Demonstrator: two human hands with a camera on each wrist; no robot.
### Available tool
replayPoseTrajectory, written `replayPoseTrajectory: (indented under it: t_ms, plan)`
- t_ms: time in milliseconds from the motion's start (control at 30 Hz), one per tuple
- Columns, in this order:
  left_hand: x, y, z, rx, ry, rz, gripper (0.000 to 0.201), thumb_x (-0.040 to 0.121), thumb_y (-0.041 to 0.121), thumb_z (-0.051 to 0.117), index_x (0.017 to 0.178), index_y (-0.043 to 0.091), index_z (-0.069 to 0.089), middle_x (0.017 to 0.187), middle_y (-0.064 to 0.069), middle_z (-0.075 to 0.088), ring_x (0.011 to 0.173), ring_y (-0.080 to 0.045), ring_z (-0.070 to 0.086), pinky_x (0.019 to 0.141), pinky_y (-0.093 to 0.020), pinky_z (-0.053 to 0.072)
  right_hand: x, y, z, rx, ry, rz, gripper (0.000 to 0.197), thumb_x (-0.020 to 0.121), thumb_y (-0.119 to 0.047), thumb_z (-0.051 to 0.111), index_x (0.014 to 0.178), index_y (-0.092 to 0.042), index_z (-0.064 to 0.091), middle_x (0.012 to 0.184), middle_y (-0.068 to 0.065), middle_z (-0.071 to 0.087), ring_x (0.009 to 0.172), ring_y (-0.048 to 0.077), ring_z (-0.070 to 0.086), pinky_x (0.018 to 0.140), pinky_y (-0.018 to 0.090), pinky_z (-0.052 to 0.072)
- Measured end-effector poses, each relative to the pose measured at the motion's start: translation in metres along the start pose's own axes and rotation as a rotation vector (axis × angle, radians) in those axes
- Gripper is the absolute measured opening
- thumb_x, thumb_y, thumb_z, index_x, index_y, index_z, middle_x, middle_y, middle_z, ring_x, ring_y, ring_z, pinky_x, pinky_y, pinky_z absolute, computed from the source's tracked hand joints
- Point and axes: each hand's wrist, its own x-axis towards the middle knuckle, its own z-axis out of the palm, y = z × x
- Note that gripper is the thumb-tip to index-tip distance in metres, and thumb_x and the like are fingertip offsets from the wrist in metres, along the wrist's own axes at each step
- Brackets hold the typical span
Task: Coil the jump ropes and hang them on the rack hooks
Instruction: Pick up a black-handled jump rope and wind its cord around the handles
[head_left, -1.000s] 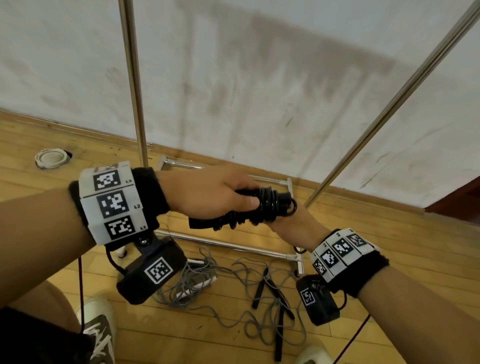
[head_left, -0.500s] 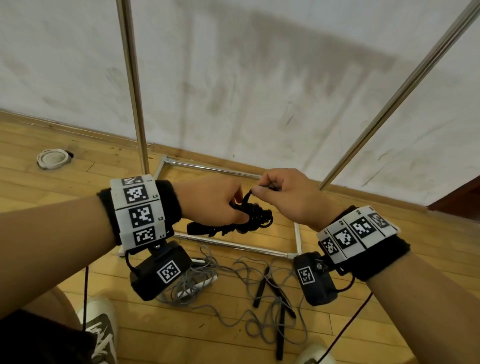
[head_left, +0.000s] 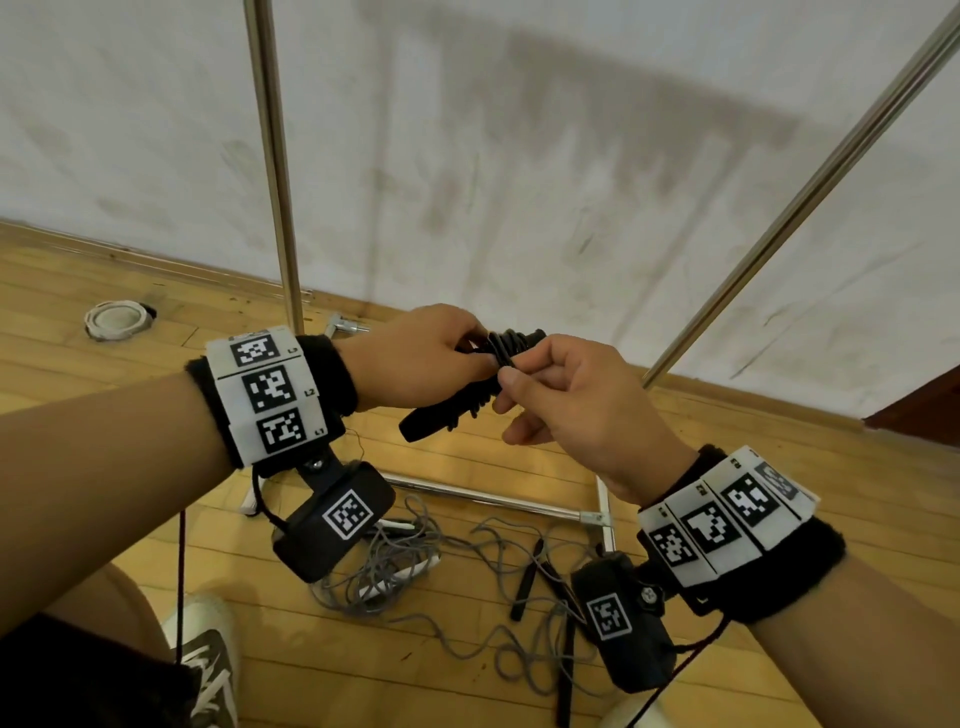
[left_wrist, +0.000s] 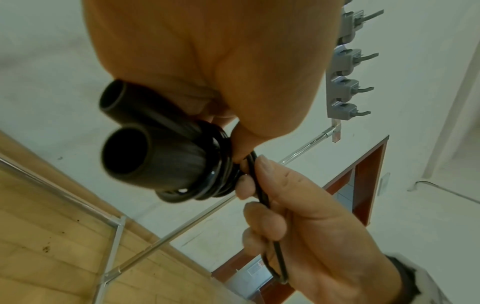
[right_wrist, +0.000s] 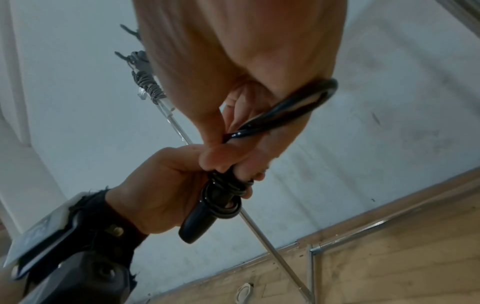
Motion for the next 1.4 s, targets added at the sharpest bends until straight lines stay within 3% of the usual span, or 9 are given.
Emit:
replayPoseTrajectory:
  t_ms: [133,233,433,533,800,900,1033,1267,1400]
  plan:
    - [-0.007,0.005,0.003,-0.116,-0.077,0.024,0.03,0.089,0.029,0.049,0.105,0.009,0.065,0.089,-0.012,0.072,0.079,-0.034,0.071,0.075,-0.055,0.06,-0.006,0.003,-0.001,-0.004,0.019,-0.037,0.01,0.091,-0.013,0.067,0.088,-0.005,0.063,0.074,0.008,0.074,0.048,0.012,0.059,0.043,0.024,0.046]
    - [-0.011,0.009,0.008,-0.178,-0.064,0.023,0.045,0.093,0.05,0.046,0.102,0.009,0.065,0.088,-0.011,0.071,0.083,-0.037,0.069,0.077,-0.054,0.059,-0.008,0.004,-0.002,-0.01,0.055,-0.067,0.011,0.086,-0.011,0.073,0.084,-0.003,0.066,0.074,0.015,0.073,0.05,0.012,0.059,0.045,0.021,0.041]
    - [-0.007,0.01,0.011,-0.066,0.113,-0.016,0.031,0.1,0.044,0.051,0.115,0.018,0.058,0.083,-0.006,0.071,0.058,-0.013,0.068,0.058,-0.034,0.06,-0.014,0.004,-0.001,-0.03,-0.024,-0.093,0.019,0.089,0.004,0.064,0.101,-0.01,0.067,0.09,0.014,0.072,0.07,0.012,0.07,0.064,0.023,0.056]
    - [-0.007,0.011,0.008,-0.077,0.148,0.006,0.031,0.101,0.043,0.048,0.115,0.017,0.057,0.081,-0.004,0.07,0.052,-0.006,0.065,0.053,-0.027,0.056,-0.015,0.004,-0.007,-0.012,0.02,-0.026,0.007,0.089,-0.005,0.068,0.096,-0.005,0.068,0.08,0.012,0.073,0.063,0.015,0.069,0.06,0.031,0.059]
    - [-0.014,0.013,0.002,-0.388,-0.024,0.031,0.035,0.102,0.037,0.046,0.117,0.006,0.056,0.097,-0.018,0.065,0.074,-0.027,0.063,0.06,-0.039,0.055,-0.012,0.009,-0.024,-0.025,0.058,-0.013,0.038,0.065,-0.036,0.083,0.077,-0.003,0.07,0.059,0.001,0.064,0.05,0.01,0.053,0.046,0.02,0.041]
    - [-0.016,0.016,0.004,-0.399,-0.07,0.036,0.049,0.095,0.048,0.052,0.113,0.004,0.055,0.092,-0.015,0.064,0.071,-0.026,0.063,0.058,-0.038,0.054,-0.012,0.011,-0.026,-0.042,0.023,-0.061,0.022,0.073,-0.022,0.082,0.084,-0.004,0.074,0.057,-0.014,0.058,0.054,0.002,0.049,0.054,0.014,0.04]
    - [-0.017,0.017,0.005,-0.243,-0.045,0.079,0.063,0.079,0.066,0.058,0.107,0.01,0.059,0.079,-0.005,0.064,0.065,-0.02,0.064,0.059,-0.035,0.057,-0.014,0.012,-0.03,-0.034,-0.06,-0.052,0.011,0.089,-0.008,0.068,0.099,-0.005,0.071,0.073,0.003,0.059,0.066,0.012,0.05,0.066,0.027,0.045]
    - [-0.014,0.011,0.004,-0.222,-0.076,0.053,0.045,0.078,0.053,0.066,0.106,0.018,0.062,0.086,-0.01,0.07,0.066,-0.021,0.066,0.06,-0.037,0.056,-0.009,0.011,-0.042,0.026,0.077,-0.037,0.034,0.071,-0.013,0.085,0.095,-0.003,0.063,0.07,0.009,0.072,0.064,0.017,0.068,0.057,0.022,0.053]
    - [-0.015,0.01,0.004,-0.196,-0.084,0.049,0.046,0.078,0.053,0.066,0.108,0.018,0.062,0.083,-0.007,0.069,0.067,-0.022,0.066,0.063,-0.04,0.058,-0.008,0.013,-0.041,0.093,0.085,-0.09,0.011,0.08,-0.006,0.076,0.089,-0.01,0.072,0.074,0.01,0.073,0.067,0.017,0.069,0.063,0.022,0.055]
